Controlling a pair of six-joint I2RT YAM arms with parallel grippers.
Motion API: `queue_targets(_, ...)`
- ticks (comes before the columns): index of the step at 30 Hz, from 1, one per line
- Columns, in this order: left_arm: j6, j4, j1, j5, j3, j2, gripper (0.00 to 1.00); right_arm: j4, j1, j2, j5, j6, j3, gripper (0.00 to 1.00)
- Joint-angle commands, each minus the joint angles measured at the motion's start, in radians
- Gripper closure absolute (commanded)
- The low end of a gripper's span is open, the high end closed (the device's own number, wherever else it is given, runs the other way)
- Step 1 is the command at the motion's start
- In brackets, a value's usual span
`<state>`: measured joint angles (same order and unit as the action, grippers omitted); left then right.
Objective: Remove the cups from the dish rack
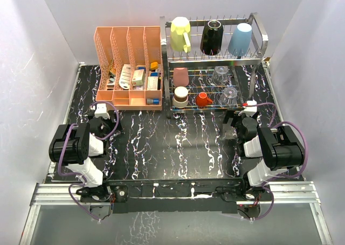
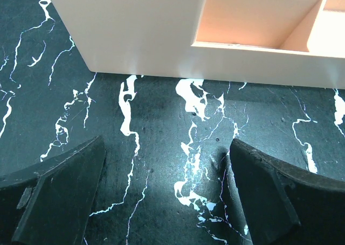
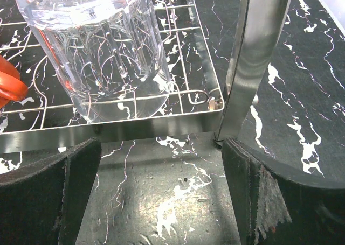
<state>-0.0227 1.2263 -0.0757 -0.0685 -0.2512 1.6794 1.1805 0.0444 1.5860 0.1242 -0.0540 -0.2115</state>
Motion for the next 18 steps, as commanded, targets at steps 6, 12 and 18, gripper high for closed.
queue_targets(6, -0.001, 0.028, 0.001, -0.013, -0.016, -0.002, 0.03, 0.076, -0.003, 0.002, -0.002, 0.009, 0.003, 0.02)
queue_targets(12, 0.002, 0.022, 0.002, -0.018, -0.019, -0.001, 0.03, 0.077, -0.002, 0.003, -0.002, 0.007, 0.003, 0.02)
queue_targets(18, 0.001, -0.035, -0.006, -0.070, -0.024, -0.068, 0.03, -0.121, -0.003, -0.143, 0.113, -0.039, -0.036, 0.02)
